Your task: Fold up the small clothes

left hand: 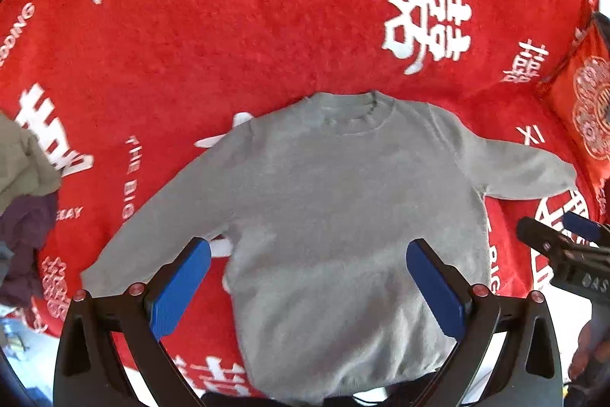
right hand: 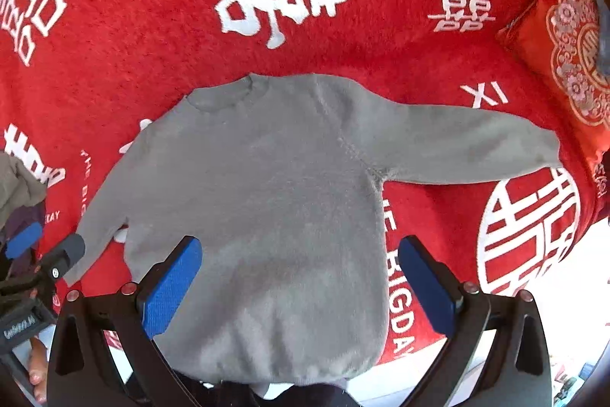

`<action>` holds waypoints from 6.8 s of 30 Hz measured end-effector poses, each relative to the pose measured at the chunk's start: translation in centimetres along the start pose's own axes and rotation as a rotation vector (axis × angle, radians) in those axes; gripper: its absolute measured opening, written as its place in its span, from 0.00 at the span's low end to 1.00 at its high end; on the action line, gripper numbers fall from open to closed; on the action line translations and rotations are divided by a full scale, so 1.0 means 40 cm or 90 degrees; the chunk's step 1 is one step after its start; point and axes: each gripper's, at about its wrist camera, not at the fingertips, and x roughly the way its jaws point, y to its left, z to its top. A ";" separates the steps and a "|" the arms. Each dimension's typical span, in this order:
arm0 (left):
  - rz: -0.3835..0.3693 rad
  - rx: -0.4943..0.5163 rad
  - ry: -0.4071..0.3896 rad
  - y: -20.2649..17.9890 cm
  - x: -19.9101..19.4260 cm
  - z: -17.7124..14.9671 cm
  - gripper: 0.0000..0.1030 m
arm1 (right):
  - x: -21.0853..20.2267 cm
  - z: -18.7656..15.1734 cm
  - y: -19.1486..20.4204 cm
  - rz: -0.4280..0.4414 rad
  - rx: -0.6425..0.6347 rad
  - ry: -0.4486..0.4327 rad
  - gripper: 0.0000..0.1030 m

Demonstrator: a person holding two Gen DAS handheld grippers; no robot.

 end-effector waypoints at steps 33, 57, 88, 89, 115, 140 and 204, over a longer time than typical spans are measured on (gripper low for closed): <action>0.043 0.001 0.034 -0.067 -0.169 -0.023 1.00 | -0.150 -0.033 -0.060 0.002 -0.041 0.028 1.00; 0.041 -0.020 0.039 -0.055 -0.183 -0.055 1.00 | -0.185 -0.040 -0.085 -0.030 -0.031 -0.004 1.00; 0.033 -0.039 0.048 -0.029 -0.155 -0.045 1.00 | -0.164 -0.031 -0.094 -0.053 -0.032 0.009 1.00; 0.033 -0.039 0.049 -0.028 -0.152 -0.045 1.00 | -0.162 -0.031 -0.094 -0.054 -0.033 0.011 1.00; 0.045 -0.132 0.071 0.121 -0.040 -0.085 1.00 | -0.093 0.003 -0.054 -0.058 -0.081 0.021 1.00; 0.031 -0.276 0.141 0.337 0.357 -0.225 1.00 | 0.268 -0.088 0.185 -0.011 -0.206 0.059 1.00; -0.084 -0.009 -0.076 -0.184 0.436 0.083 0.14 | 0.344 0.015 -0.154 0.031 -0.032 0.035 1.00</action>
